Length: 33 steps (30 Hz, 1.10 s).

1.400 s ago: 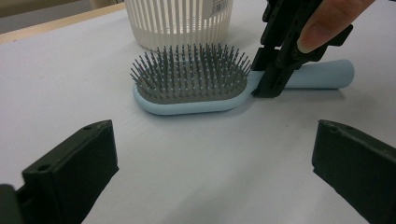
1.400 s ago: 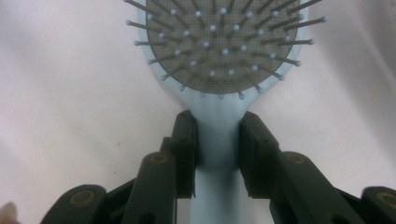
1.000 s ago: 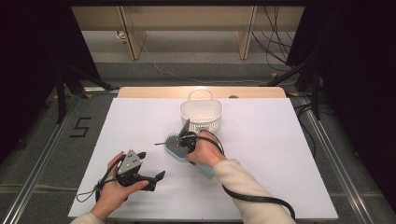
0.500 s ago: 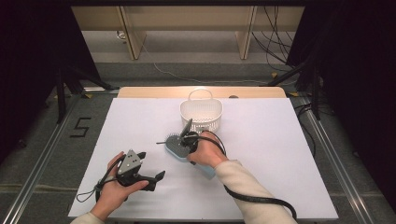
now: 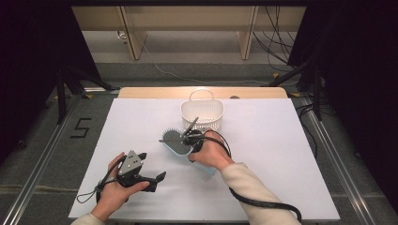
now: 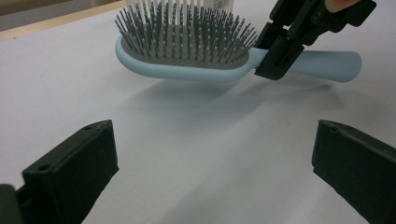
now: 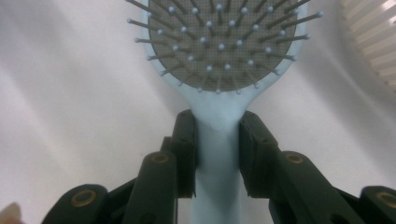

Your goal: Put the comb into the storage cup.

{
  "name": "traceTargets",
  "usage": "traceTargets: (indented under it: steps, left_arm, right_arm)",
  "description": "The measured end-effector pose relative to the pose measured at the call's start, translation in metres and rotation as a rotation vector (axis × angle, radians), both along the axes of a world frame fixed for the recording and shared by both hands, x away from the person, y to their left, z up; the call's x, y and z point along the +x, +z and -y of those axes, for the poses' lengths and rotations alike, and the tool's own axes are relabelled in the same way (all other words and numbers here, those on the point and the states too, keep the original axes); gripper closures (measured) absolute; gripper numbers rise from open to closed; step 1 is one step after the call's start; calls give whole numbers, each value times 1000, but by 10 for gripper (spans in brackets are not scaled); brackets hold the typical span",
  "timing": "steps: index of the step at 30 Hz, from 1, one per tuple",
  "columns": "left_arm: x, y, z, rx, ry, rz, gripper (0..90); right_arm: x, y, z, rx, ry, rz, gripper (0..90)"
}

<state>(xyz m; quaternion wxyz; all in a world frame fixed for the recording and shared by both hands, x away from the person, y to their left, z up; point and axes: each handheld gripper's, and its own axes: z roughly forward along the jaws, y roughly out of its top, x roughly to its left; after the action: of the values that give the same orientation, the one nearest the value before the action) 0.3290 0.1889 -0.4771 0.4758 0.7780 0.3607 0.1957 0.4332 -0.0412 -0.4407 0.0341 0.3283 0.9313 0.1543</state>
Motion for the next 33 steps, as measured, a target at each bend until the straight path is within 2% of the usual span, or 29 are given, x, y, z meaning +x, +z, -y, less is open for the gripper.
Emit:
traceTargets:
  steps: [14, 20, 33]
  left_arm:
    - [0, -1, -1, 2, 7, -1, 0]
    - [0, -1, -1, 6, 8, 0, 0]
    - [0, -1, -2, 1, 7, 0, 0]
  right_arm:
    - [-15, 8, 19, 144, 9, 107, 706]
    - [-19, 8, 24, 182, 14, 136, 705]
    - [-22, 12, 25, 231, 19, 165, 705]
